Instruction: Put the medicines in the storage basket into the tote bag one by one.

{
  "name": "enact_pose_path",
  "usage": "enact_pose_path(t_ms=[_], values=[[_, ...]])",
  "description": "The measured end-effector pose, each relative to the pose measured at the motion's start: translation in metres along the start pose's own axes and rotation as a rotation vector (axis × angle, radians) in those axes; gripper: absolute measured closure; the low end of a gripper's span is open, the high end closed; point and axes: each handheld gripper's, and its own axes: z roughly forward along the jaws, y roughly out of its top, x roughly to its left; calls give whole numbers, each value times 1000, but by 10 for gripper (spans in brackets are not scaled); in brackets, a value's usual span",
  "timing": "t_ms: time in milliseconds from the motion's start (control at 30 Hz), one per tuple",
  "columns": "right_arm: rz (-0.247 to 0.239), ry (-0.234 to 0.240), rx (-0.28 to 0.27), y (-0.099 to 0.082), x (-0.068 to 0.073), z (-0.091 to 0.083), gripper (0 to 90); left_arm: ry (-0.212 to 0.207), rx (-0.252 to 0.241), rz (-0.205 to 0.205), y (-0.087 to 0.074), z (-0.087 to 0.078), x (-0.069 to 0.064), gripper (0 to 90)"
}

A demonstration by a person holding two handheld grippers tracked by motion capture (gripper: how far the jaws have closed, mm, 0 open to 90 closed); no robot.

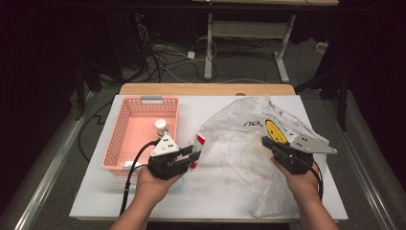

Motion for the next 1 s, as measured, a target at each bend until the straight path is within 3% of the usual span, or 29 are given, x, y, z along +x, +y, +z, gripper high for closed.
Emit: enact_pose_path(t_ms=[500, 767, 1000], values=[[0, 1, 3, 1, 3, 5, 900, -29, 23, 30, 7, 32, -15, 680], [10, 6, -17, 5, 1, 7, 900, -56, 43, 40, 15, 63, -25, 679], [16, 0, -36, 8, -2, 10, 900, -52, 71, 60, 17, 93, -29, 679]])
